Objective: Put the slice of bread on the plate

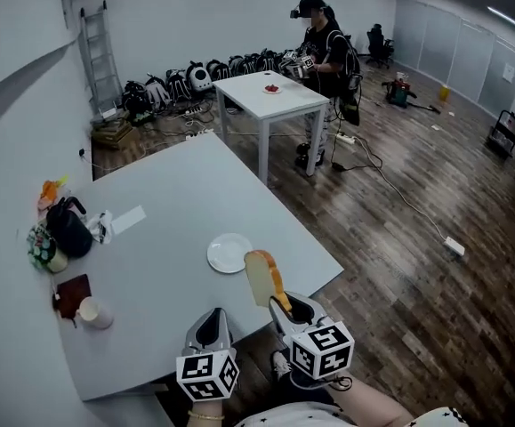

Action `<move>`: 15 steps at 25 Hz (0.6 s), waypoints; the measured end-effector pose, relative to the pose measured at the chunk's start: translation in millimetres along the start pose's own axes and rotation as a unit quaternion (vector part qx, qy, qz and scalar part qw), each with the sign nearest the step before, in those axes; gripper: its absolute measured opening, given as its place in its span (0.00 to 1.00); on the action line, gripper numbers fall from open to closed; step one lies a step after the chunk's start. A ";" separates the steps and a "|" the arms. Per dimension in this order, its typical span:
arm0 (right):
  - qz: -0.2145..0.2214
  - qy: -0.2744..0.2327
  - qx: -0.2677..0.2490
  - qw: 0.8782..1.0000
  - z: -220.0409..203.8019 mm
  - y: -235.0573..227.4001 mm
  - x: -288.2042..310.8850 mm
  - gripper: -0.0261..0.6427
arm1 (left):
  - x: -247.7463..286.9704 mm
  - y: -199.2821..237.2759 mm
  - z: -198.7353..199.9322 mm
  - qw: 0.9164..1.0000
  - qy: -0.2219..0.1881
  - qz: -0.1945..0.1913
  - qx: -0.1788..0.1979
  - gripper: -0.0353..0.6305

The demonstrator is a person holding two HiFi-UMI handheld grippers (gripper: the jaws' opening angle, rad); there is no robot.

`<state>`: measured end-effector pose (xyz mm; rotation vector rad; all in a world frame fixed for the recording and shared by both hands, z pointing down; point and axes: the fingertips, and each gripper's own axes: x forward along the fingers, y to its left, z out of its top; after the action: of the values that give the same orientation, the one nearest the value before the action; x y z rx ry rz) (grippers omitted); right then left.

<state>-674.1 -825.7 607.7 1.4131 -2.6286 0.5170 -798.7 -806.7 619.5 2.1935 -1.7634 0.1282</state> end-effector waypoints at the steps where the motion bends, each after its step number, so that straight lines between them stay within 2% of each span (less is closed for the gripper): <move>1: 0.010 0.009 -0.005 1.000 2.0 -6.7 14.7 0.17 | 11.5 5.0 3.0 1.000 -0.002 0.009 -0.001 0.06; 4: 0.043 0.043 -0.017 0.998 1.9 -25.6 55.4 0.17 | 41.2 18.3 8.0 0.999 -0.010 0.041 -0.012 0.06; 10: 0.107 0.110 -0.028 0.988 -12.6 -42.6 127.9 0.17 | 85.9 39.8 -1.0 0.994 -0.009 0.093 -0.062 0.06; 15: 0.116 0.159 -0.019 0.980 -33.3 -48.1 187.4 0.17 | 108.0 54.9 -4.6 0.990 0.007 0.126 -0.068 0.06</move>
<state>-741.2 -986.3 698.7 0.9254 -2.5330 0.6526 -825.8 -916.4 663.4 1.8663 -1.9730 0.0789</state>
